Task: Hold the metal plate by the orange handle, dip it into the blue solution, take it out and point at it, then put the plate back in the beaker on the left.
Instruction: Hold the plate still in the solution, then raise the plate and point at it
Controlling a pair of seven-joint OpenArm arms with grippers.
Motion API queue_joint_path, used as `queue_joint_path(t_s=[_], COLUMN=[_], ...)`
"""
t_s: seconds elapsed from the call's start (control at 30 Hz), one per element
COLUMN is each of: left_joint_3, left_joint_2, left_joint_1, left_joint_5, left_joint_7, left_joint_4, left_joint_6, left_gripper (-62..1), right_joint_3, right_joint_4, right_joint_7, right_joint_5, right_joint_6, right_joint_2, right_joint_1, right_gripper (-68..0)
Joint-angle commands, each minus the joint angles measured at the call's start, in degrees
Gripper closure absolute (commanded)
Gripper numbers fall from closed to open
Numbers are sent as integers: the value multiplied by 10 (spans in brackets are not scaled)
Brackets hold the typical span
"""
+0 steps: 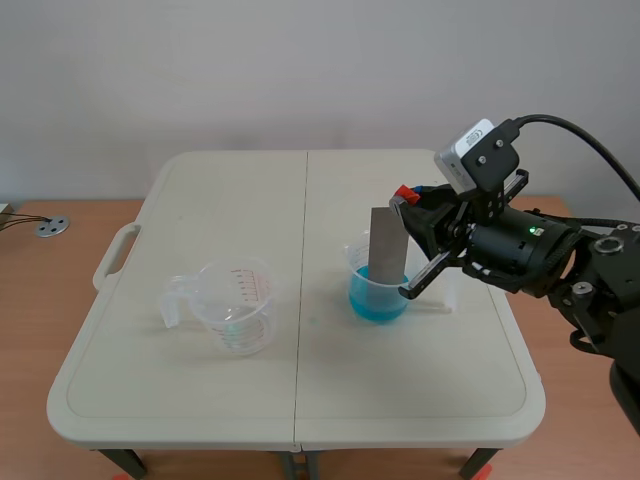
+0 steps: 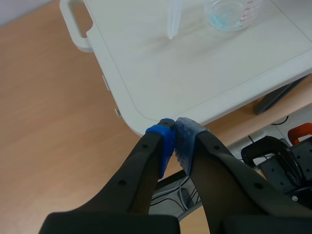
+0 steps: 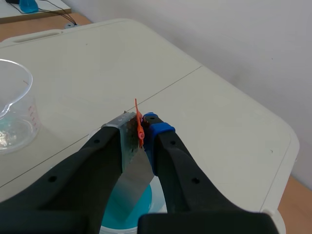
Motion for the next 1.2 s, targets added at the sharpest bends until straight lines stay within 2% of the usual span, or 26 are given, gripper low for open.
queue_joint_path(t_s=[0.0, 0.4, 0.53, 0.7, 1.17], left_joint_3=[1, 1, 1, 1, 1], left_joint_2=[0, 0, 0, 0, -2], left_joint_1=[0, 0, 0, 0, -17], left_joint_5=[-4, -4, -4, -4, -4], left_joint_7=[-8, -4, 0, 0, -2], left_joint_4=[3, 3, 3, 3, 3], left_joint_6=[1, 1, 1, 1, -12], left_gripper=[-15, -15, -15, -15, -15], right_joint_3=[0, 1, 1, 15, 40], right_joint_4=[-1, 7, 31, 70, 160], right_joint_7=[2, 3, 3, 0, -24], right_joint_5=[0, 0, 1, 2, 5], right_joint_6=[2, 7, 12, 38, 44], right_joint_2=[6, 8, 11, 11, 11], right_joint_1=[9, 8, 8, 5, 4], right_gripper=[-13, -13, -13, -13, -13])
